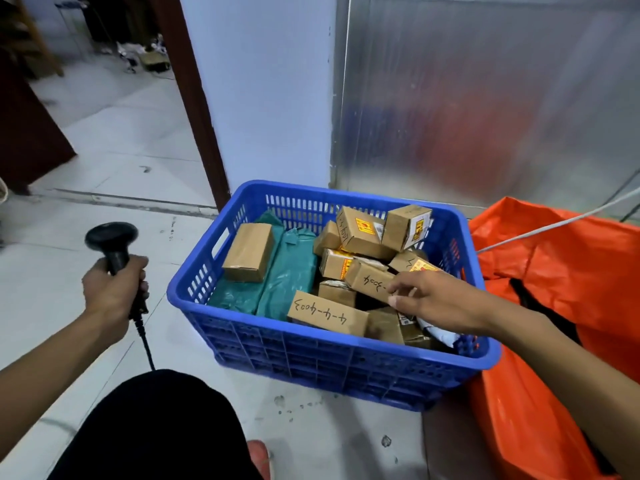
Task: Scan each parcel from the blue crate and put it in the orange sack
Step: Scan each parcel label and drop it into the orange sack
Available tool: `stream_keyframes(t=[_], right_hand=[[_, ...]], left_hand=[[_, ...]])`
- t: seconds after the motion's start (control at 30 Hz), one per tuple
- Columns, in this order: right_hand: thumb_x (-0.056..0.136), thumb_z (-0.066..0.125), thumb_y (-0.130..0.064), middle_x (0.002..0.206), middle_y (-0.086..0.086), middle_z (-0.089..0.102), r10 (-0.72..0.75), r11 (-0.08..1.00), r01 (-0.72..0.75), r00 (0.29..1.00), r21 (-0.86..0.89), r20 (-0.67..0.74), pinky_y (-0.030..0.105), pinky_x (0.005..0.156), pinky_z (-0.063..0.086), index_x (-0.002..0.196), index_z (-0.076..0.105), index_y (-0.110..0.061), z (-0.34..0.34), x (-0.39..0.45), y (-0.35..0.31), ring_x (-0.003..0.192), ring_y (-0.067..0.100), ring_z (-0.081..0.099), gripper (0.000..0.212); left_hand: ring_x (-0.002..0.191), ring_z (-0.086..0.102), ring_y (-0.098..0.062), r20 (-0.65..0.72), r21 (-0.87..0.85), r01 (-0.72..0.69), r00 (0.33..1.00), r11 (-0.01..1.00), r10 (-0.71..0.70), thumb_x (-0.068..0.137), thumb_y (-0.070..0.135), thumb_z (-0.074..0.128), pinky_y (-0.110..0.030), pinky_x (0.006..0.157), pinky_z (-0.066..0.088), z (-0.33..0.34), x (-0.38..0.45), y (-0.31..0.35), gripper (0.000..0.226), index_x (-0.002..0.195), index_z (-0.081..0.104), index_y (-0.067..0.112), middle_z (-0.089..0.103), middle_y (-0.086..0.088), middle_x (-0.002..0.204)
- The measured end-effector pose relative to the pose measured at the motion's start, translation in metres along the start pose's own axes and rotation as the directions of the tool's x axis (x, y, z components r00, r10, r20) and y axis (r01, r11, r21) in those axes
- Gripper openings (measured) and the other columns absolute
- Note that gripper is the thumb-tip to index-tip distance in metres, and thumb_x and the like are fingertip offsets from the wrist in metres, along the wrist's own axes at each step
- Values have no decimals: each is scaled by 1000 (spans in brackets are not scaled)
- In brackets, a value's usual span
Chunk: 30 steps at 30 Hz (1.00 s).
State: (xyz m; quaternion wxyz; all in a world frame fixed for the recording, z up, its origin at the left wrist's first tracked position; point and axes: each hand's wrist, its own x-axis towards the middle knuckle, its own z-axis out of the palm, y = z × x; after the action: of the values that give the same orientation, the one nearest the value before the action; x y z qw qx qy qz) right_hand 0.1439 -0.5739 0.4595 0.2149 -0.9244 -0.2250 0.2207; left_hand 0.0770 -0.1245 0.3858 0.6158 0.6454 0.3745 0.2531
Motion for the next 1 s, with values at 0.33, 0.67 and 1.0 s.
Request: stream_keyframes(t=[0.33,0.67,1.0], right_hand=[[101,53,-36,101,-6,62,14,1000,-14,1000,-7,14,29,78,46,125,61,-21,-8,-13,-1,93,14,58,29],[101,53,-38,112,-3,64,16,1000,-16,1000,6,11,29,81,49,121,61,-22,-5,-5,9,97,14,60,27],[100,56,-36,113,0,62,79,997,-79,997,19,25,27,76,49,116,64,-22,-7,-10,25,96,16,61,23]], left_hand=[[46,46,-15,212,147,-74,976,986,42,91,20,69,-20,45,41,-6,-2,61,14,82,59,22,52,-3,68],[39,43,-16,337,230,-133,940,964,49,92,21,69,-24,44,40,-19,-4,109,10,94,62,15,51,2,56],[42,41,-12,490,112,-120,870,986,51,95,10,65,-24,43,37,65,-94,109,4,93,62,9,49,0,59]])
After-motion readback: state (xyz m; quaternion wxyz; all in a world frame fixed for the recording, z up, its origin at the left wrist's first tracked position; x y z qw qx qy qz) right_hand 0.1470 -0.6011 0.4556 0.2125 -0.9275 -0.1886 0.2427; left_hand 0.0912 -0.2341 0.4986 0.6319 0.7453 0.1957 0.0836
